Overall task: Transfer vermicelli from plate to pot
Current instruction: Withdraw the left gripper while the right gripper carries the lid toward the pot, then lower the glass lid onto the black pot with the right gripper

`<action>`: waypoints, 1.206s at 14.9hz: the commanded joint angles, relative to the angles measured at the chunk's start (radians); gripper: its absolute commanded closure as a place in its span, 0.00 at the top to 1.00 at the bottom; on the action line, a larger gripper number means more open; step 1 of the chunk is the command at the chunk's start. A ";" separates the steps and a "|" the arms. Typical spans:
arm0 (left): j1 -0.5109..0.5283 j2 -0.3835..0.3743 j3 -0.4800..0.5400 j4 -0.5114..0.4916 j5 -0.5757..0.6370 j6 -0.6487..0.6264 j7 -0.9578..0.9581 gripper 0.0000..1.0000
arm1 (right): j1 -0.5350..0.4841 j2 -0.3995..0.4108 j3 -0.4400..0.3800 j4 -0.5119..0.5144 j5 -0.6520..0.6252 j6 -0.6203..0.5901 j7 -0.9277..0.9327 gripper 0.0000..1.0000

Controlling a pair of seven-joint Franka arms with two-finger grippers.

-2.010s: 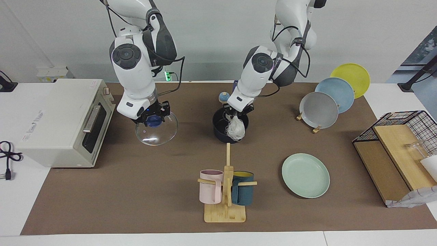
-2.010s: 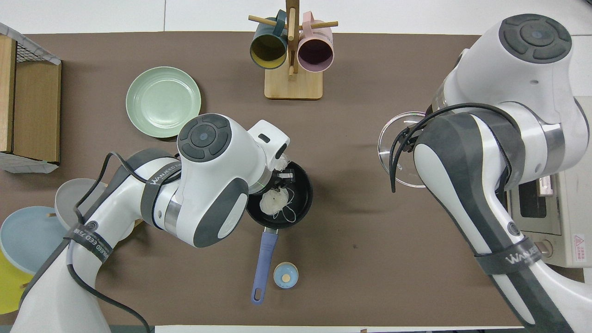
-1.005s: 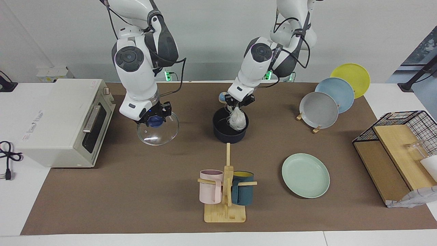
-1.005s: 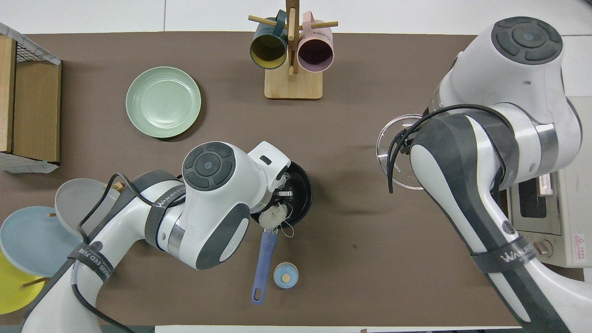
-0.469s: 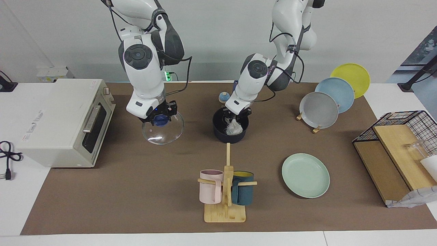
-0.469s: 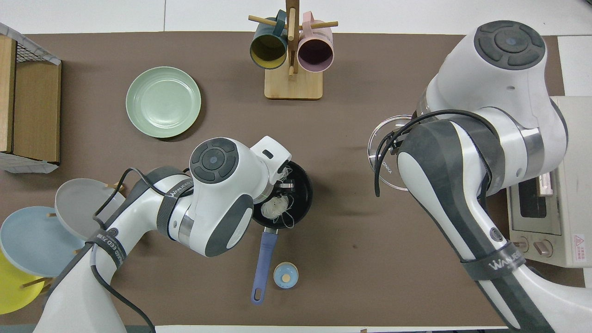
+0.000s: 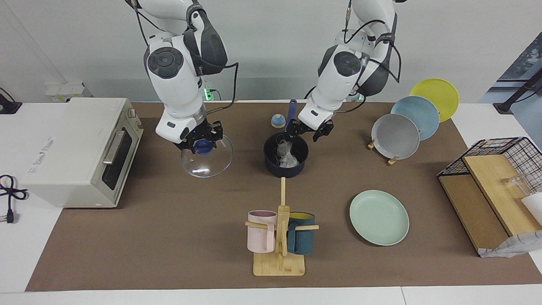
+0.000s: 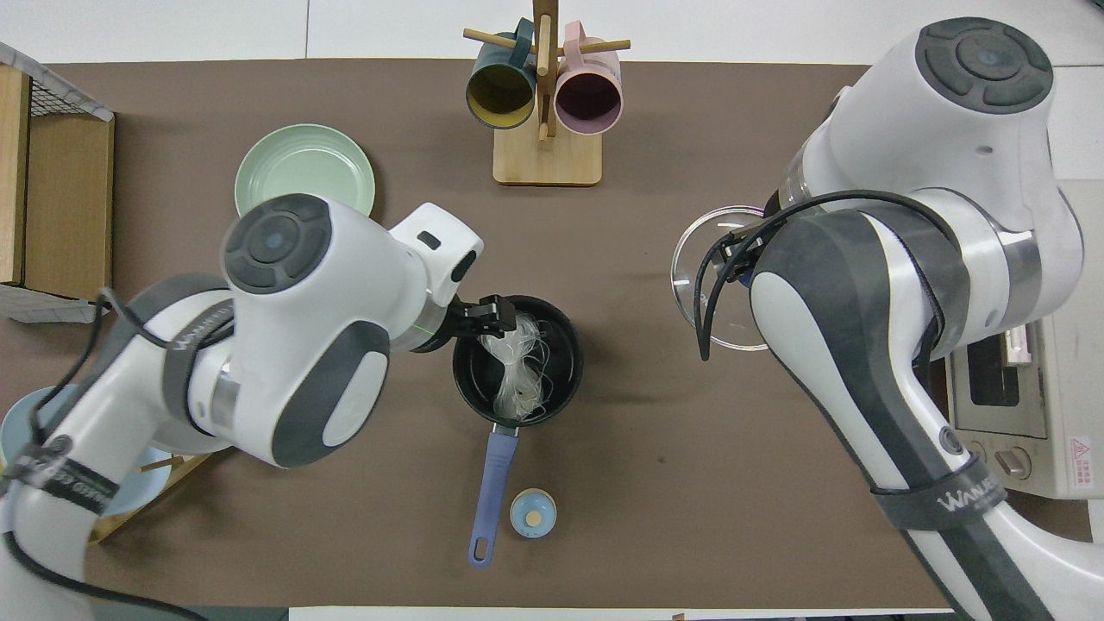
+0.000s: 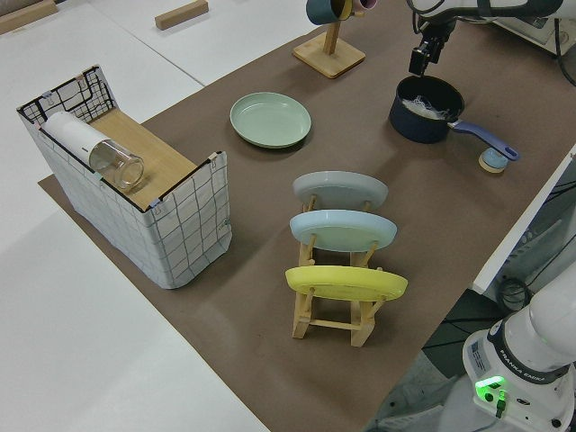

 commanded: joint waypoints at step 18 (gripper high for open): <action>0.401 -0.192 -0.003 0.035 0.168 -0.319 0.449 1.00 | 0.387 0.182 0.053 0.014 -0.088 0.210 0.476 0.00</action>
